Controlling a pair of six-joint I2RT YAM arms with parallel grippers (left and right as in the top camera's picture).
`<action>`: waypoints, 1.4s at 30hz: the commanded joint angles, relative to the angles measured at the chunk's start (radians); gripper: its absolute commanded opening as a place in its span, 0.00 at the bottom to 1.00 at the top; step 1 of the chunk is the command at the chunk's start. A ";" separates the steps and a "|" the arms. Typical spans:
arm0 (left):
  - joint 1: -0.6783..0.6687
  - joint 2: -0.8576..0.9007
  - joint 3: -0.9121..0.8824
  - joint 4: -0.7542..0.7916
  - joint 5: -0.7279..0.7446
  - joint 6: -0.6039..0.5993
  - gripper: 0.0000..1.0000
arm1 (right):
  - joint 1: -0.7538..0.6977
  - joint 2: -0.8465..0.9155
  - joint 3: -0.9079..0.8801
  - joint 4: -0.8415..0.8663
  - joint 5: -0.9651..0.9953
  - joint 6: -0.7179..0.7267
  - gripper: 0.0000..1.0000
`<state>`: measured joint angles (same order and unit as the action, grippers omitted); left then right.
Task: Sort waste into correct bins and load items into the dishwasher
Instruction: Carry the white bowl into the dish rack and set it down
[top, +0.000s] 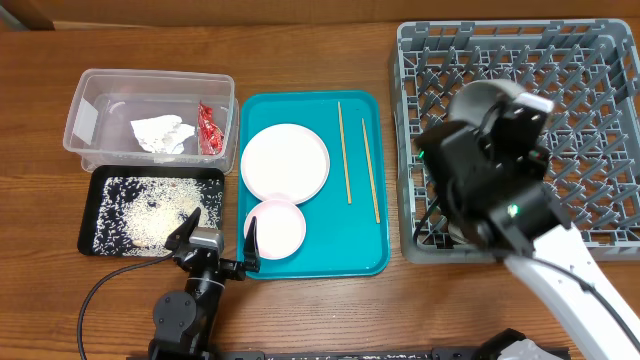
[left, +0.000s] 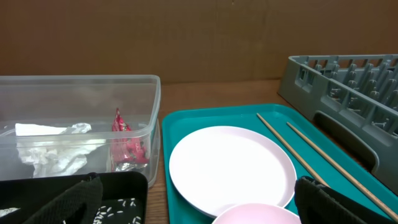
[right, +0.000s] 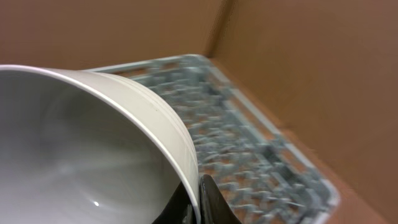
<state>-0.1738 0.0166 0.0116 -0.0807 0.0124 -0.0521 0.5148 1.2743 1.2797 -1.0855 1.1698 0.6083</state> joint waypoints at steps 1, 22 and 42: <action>0.010 -0.012 -0.007 0.004 0.006 -0.007 1.00 | -0.124 0.066 0.010 0.023 0.058 0.025 0.04; 0.010 -0.012 -0.007 0.004 0.006 -0.007 1.00 | -0.340 0.533 0.010 0.020 -0.174 0.025 0.04; 0.010 -0.012 -0.007 0.004 0.006 -0.007 1.00 | -0.236 0.531 0.076 -0.123 -0.128 0.155 0.04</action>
<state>-0.1738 0.0166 0.0116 -0.0807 0.0124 -0.0521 0.2619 1.7882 1.2949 -1.2259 1.0676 0.7547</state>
